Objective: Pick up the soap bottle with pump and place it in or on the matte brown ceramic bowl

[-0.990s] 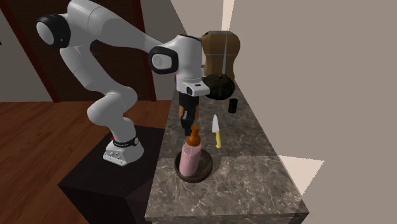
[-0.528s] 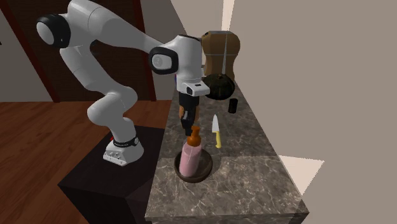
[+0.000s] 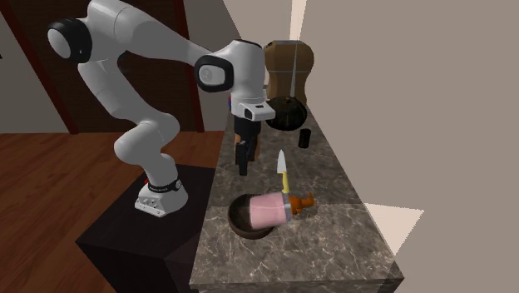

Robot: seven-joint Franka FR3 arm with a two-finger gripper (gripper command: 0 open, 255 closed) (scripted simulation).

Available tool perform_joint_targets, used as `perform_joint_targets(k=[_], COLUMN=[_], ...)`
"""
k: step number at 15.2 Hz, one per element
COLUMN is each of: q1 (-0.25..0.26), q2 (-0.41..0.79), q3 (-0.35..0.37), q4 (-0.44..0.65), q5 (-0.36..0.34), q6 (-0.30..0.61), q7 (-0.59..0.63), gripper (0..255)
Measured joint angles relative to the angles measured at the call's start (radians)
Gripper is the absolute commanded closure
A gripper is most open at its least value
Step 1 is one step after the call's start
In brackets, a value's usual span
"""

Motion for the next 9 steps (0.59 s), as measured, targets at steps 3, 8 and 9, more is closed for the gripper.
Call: perform_joint_targets(k=[3, 8, 9], q1=[0.005, 0.008, 0.008], q2=[-0.018, -0.024, -0.024], q3=[0.007, 0.011, 0.011], q4=[0.06, 0.067, 0.067], q5=[0.01, 0.013, 0.013], q6=[-0.078, -0.093, -0.093], q7=[-0.006, -0.004, -0.004], gripper=[0, 0, 0])
